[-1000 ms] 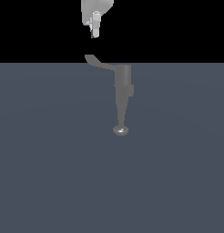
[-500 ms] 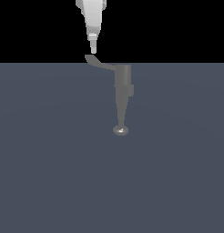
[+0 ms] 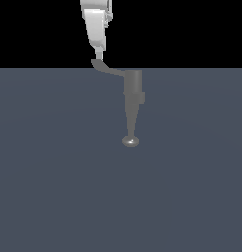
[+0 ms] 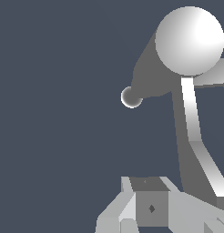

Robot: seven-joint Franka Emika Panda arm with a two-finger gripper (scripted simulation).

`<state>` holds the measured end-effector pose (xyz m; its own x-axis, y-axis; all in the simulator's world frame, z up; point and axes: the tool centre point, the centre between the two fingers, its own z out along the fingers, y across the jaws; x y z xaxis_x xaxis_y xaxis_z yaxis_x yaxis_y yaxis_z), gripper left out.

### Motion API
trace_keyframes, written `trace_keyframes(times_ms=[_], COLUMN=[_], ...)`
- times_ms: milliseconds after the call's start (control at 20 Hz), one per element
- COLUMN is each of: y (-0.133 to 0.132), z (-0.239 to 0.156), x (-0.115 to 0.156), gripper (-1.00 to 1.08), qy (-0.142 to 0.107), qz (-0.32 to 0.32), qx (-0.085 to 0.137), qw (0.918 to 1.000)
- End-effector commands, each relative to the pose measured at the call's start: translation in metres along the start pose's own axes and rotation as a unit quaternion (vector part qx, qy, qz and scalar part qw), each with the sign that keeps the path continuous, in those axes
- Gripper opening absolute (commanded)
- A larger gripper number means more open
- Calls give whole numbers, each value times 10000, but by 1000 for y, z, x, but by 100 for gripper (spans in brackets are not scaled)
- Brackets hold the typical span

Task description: Turn on the faucet by rotating a designated handle.

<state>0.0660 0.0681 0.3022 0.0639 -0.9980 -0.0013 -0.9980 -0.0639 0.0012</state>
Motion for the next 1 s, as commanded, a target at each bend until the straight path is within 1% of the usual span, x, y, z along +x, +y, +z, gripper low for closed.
trace_keyframes(times_ms=[0,250,950], y=[-2,-2,38], z=[2,2,2], x=[0,0,0], gripper=[-100,-100,-100], qy=[6,6,6], qz=[49,47,47], qx=[6,4,4], qw=[10000,10000,10000])
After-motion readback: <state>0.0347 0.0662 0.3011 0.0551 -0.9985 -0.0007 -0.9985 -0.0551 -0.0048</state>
